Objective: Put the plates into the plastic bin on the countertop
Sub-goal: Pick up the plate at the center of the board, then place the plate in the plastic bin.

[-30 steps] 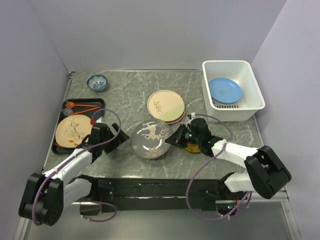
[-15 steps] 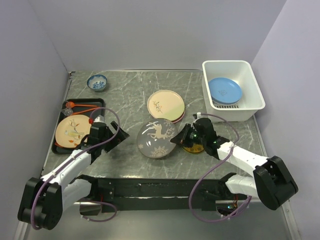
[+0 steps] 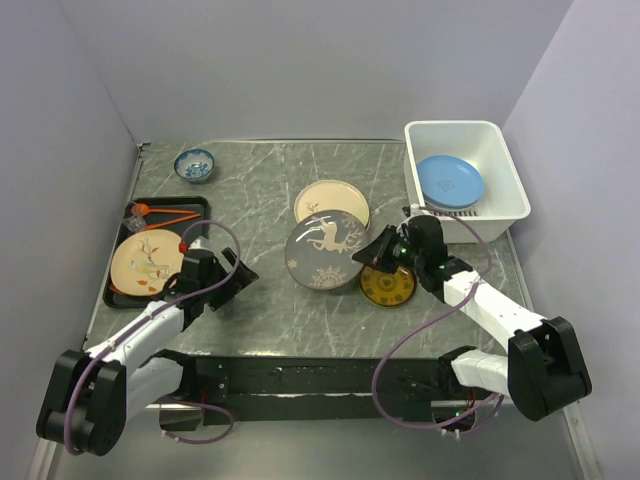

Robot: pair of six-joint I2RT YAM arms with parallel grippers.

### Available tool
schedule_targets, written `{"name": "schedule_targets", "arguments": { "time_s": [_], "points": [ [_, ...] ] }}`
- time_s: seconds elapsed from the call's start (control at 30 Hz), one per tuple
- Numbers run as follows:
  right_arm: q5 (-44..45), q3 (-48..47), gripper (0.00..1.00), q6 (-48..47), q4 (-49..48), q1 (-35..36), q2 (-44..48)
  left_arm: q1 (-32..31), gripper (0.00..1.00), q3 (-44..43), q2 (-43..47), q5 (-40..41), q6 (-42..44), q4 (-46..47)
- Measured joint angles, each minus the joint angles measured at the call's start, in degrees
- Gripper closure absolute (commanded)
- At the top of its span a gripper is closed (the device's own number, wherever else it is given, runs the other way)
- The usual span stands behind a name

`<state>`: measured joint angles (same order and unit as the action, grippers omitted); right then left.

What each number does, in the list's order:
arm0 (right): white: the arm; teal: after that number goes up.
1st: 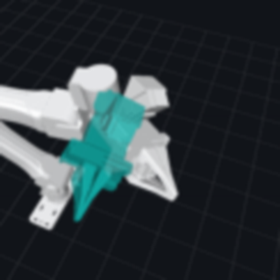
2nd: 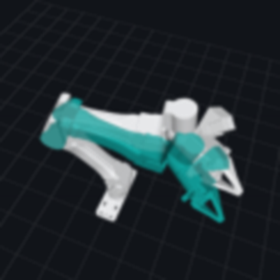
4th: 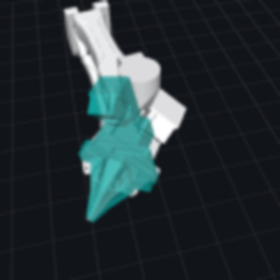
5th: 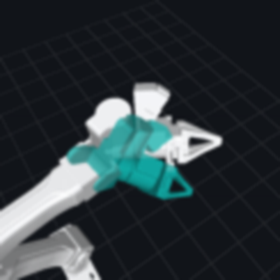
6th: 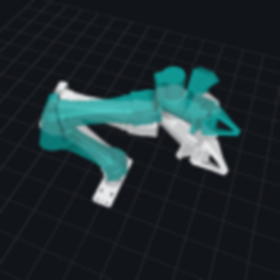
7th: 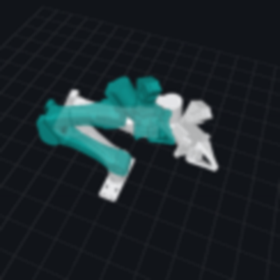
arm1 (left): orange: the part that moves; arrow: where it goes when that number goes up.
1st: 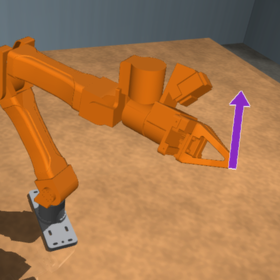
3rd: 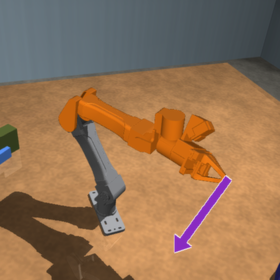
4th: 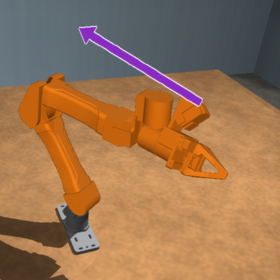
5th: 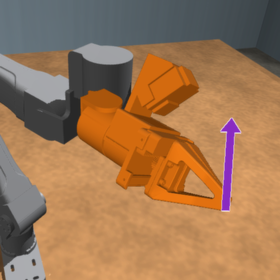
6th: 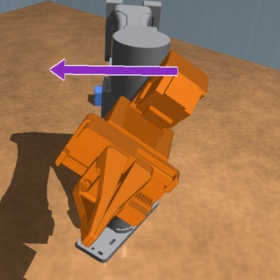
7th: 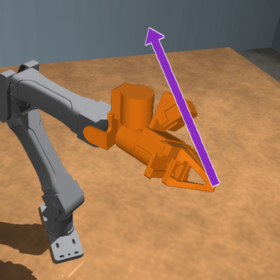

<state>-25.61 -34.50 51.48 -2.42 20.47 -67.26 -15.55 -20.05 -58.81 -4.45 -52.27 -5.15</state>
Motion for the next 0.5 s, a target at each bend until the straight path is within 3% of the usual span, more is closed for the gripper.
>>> {"name": "schedule_targets", "arguments": {
  "time_s": [0.5],
  "points": [
    [-1.46, -1.9, 0.98, -1.92, 4.59, -7.87, 4.13, 0.0, 0.01, -5.09, -17.05, -7.08, 0.11, 16.33]
  ]
}}
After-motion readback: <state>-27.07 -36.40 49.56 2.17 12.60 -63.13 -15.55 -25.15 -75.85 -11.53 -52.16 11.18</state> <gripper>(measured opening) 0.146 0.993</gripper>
